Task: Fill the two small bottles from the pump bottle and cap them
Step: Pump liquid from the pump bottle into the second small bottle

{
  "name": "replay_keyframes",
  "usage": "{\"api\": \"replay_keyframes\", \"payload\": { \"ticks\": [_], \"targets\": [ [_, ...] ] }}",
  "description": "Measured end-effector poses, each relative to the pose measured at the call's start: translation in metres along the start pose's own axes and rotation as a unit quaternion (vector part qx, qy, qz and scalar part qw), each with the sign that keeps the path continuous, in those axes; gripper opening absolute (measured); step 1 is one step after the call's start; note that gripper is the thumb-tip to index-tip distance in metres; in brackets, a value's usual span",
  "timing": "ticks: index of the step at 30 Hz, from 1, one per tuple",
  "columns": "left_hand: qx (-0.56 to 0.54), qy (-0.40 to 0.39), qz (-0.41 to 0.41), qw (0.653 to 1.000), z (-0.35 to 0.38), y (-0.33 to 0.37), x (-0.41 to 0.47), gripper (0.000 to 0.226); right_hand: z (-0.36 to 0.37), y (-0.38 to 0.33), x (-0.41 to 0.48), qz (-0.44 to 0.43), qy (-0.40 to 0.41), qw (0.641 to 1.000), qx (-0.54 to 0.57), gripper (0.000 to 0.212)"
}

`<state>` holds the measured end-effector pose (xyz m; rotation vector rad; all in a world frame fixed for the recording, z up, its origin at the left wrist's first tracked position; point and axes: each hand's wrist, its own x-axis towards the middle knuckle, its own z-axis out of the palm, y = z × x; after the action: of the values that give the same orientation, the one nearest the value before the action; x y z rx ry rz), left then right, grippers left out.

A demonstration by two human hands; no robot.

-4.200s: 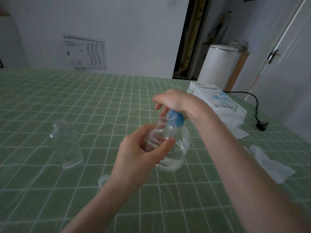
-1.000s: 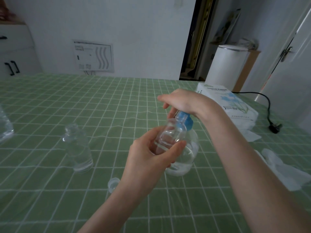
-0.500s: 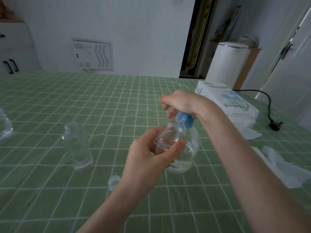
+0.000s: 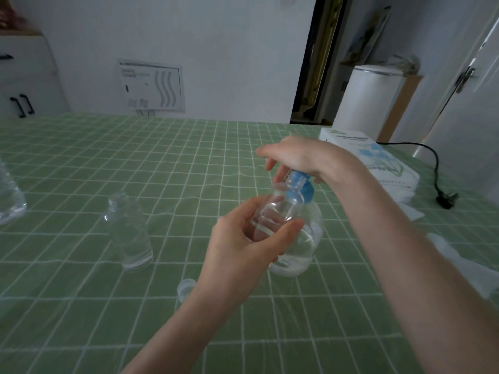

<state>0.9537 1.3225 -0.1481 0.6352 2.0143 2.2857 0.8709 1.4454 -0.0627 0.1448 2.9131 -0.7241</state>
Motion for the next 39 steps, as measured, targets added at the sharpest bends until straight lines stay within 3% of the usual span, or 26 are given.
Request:
{"api": "replay_keyframes", "payload": {
  "ticks": [20,31,39],
  "targets": [
    [0.001,-0.001,-0.002,1.000,-0.0004,0.0000,0.0003,0.017,0.0020,0.0041,0.0074,-0.004,0.028,1.000,0.014,0.054],
    [0.017,-0.002,-0.011,1.000,-0.0011,-0.0015,-0.0020,0.012,0.0085,0.0057,0.0042,0.002,0.004,1.000,0.014,0.045],
    [0.012,0.001,-0.011,1.000,0.0002,0.0007,-0.0001,0.015,0.0047,0.0041,0.0044,-0.007,0.019,1.000,0.017,0.050]
  ]
}}
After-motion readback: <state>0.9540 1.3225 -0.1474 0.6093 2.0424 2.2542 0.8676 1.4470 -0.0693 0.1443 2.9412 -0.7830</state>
